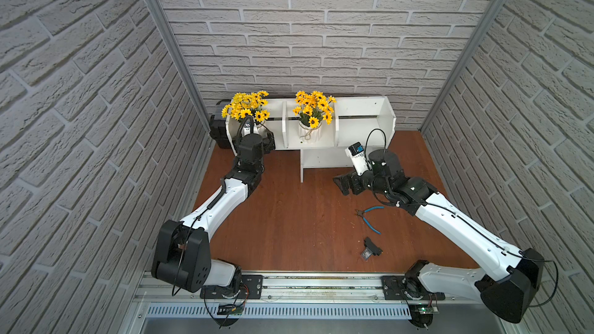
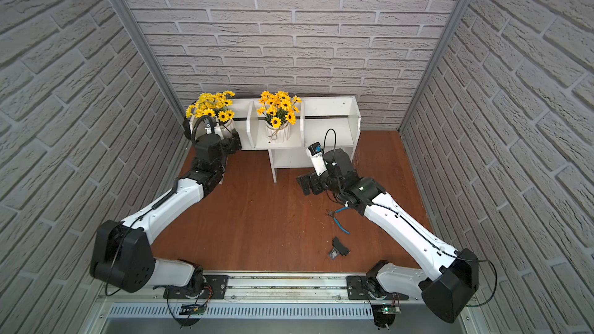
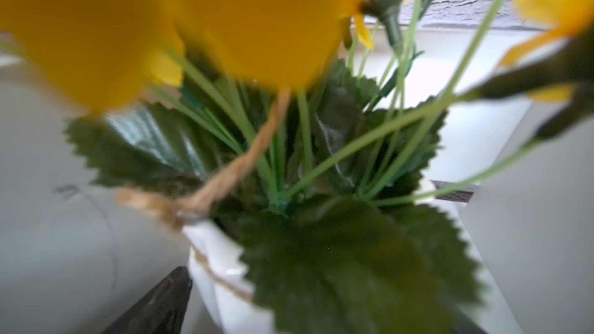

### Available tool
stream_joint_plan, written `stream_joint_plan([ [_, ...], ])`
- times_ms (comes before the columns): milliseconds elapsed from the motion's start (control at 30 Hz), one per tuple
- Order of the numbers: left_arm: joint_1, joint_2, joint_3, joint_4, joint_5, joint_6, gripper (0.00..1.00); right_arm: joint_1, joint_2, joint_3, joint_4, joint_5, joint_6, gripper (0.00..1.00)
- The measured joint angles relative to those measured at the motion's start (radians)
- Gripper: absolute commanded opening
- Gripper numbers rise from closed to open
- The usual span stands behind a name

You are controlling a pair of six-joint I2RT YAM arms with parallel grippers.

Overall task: Take the sunflower pots off the shelves
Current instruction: Pick up the sunflower pot from the shelf.

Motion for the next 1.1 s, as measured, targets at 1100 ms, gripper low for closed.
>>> stream_joint_plan([
  [1100,0.037,0.132,0.094,0.056,0.008,0.019,0.72,0.0,0.002,-0.021,0.021,-0.022,0.002,1.0],
])
